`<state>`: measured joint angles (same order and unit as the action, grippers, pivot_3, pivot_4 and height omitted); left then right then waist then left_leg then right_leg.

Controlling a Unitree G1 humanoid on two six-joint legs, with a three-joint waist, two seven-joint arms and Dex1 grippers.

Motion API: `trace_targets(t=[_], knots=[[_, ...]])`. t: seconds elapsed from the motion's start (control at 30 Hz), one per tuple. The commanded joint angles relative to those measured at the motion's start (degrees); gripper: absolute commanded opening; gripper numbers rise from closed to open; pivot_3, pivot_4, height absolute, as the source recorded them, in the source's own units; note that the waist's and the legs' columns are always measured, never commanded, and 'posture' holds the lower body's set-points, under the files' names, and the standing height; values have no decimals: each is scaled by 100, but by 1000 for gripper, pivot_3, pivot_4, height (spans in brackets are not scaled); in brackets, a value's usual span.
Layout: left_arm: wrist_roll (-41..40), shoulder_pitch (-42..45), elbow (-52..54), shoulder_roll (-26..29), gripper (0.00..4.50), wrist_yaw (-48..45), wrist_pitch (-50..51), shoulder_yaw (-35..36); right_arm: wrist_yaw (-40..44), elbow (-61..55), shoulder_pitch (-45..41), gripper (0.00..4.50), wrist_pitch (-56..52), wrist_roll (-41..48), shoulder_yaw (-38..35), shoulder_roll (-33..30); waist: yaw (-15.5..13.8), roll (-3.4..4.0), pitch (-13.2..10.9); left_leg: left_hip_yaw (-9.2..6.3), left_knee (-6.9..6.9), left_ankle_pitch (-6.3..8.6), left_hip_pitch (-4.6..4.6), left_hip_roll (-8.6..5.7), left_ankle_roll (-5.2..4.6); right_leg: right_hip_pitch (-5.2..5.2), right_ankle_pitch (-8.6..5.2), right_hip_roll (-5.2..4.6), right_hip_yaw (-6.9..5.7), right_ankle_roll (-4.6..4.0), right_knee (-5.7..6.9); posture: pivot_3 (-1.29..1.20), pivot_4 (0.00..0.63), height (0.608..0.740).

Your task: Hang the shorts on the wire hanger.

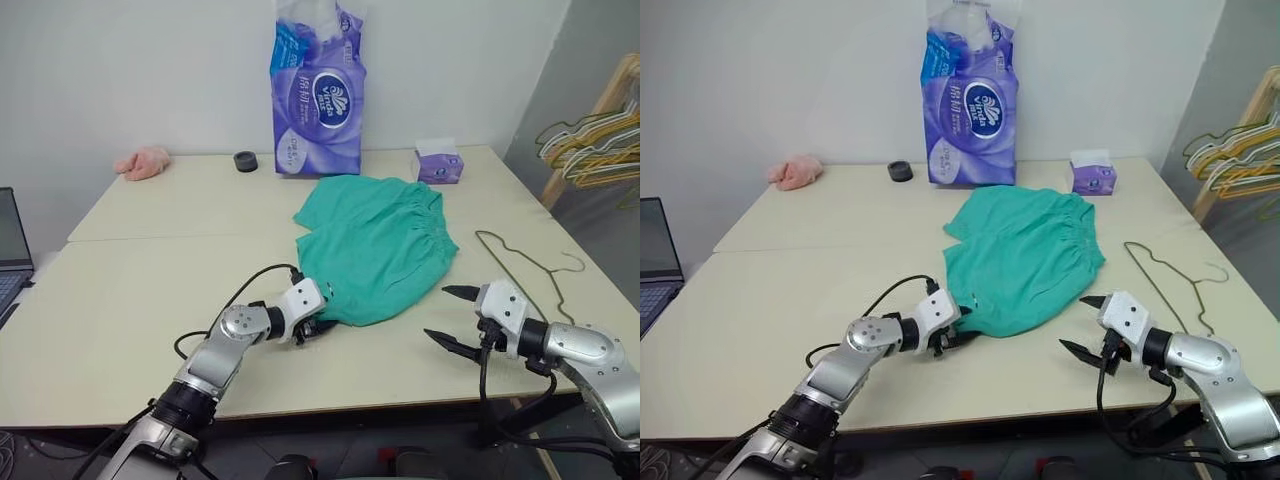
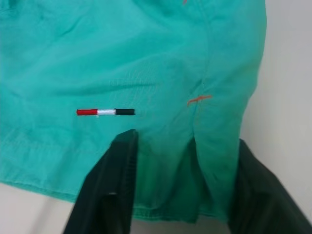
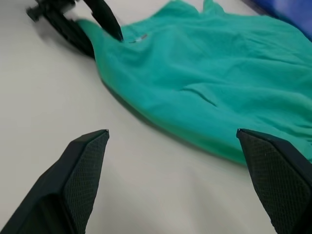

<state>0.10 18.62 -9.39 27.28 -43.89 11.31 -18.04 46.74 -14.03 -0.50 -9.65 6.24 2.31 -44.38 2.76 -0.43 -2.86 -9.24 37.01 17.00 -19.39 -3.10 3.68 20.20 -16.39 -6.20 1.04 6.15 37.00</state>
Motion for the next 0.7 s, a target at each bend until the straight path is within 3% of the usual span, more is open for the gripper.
trace_targets(t=[0.03,0.13,0.17,0.3,0.47,0.67,0.7], knots=[[-82,257,-52,153,1075,99,-111,486,-502,1044,-739,4500,1044,-1229,410,-153,61,0,0,0,0,-1,0,0,-1,0,2,0,1,-1,-1,-130,0,740],[-346,367,75,190,146,32,64,803,-983,2176,-1610,4500,1916,-2160,907,-101,132,2,-2,2,-1,-1,0,0,0,4,7,0,3,-9,0,-121,0,740],[-459,383,146,180,66,8,154,911,-1127,2499,-1867,4500,2120,-2372,1037,-48,160,3,-1,1,-2,-2,-1,-1,1,5,15,0,4,-23,-1,-121,0,740],[-739,414,388,177,66,-83,413,1136,-1597,3517,-2587,4500,2655,-2930,1372,166,227,0,0,-6,-3,-13,-4,-1,20,5,19,-1,2,-40,-5,-110,0,740],[-1083,461,812,314,66,-293,728,1391,-2589,5472,-4001,4500,3456,-4133,2308,812,333,1,-1,5,-5,-17,-13,-7,28,20,21,-7,14,-43,-8,-93,0,740],[-1166,442,866,549,66,-413,761,1540,-3347,7236,-5076,4500,3797,-4583,2750,1462,434,2,0,0,-6,-19,-19,-8,32,26,25,-6,16,-51,-5,-77,0,740],[-1155,423,845,607,24,-425,731,1560,-3378,7404,-5179,4317,3862,-4614,2793,1512,440,2,0,-1,-5,-19,-19,-9,32,29,25,-6,18,-51,-3,-68,0,740]])
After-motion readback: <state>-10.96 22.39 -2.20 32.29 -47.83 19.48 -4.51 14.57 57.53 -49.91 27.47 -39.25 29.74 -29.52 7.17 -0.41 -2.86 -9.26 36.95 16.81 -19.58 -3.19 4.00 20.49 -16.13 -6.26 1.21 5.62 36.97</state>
